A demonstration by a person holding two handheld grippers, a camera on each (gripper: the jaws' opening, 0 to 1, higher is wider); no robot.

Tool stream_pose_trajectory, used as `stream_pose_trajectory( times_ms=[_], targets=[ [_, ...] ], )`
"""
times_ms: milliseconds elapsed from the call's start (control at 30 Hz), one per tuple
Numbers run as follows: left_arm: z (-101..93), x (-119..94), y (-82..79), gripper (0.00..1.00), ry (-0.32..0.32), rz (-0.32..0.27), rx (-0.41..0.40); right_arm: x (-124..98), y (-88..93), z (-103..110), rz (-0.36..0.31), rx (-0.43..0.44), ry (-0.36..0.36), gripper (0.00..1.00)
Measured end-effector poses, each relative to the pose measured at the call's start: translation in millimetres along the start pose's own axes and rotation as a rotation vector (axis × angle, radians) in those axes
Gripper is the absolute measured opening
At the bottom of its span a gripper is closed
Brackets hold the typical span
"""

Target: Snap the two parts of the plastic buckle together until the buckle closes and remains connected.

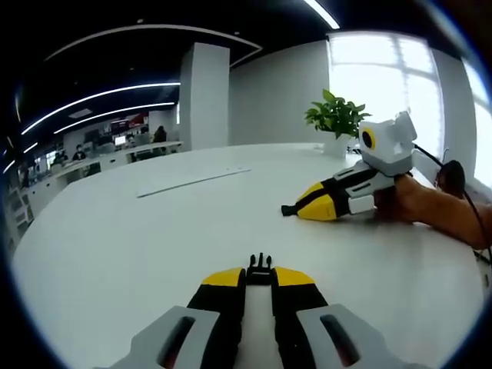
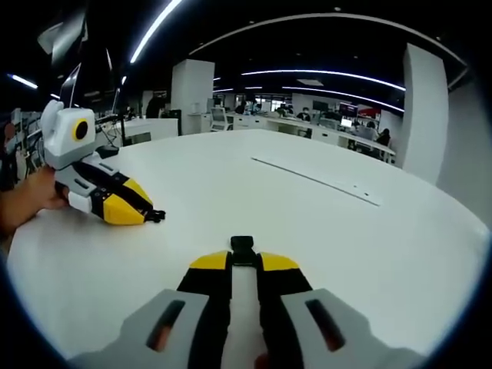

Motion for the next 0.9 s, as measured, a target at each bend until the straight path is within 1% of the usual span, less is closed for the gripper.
stream_pose_trajectory(
  times_ms=[233,367,433,633,700,800,900],
  targets=[
    [-0.1,-0.8,-0.8,0.12,-0.015,0.006,-0.007,-0.9,0.3,0.0,0.003,0.005,0.007,0.13],
    [-1.3,-1.7,-2.8,0.12,-0.003,-0.006,-0.015,-3.3,0.9,-0.1,0.007,0.018,0.007,0.12],
    [-1.0,-2.8,-3.3,0.12,-0.005,-0.014,-0.017,-5.4,0.3,0.0,-0.001,0.026,0.008,0.12],
    [-2.8,-9.2,-3.2,0.12,0.003,-0.026,-0.034,-18.7,1.5,4.7,-0.023,0.058,0.009,0.12],
    [-4.0,-10.1,-3.4,0.12,0.005,-0.031,-0.034,-22.8,2.3,5.9,-0.021,0.069,0.014,0.12],
    [-8.4,-13.8,-6.7,0.12,0.011,-0.032,-0.032,-29.4,4.2,9.4,-0.012,0.061,0.010,0.12],
    [-10.3,-17.6,-12.1,0.12,0.012,-0.049,-0.026,-38.7,5.9,10.9,-0.014,0.072,0.019,0.12]
  ],
)
Point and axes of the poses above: the point that each gripper's makers call its tool centre point, and the gripper's own axes: x roughly forward along the fingers, z roughly to its left, y roughly out of its underside, the point moved 8 cm from there along -x, roughly backward along the fingers, and after that the axes turned 5 degrees about -z, right-handed, at the moved point
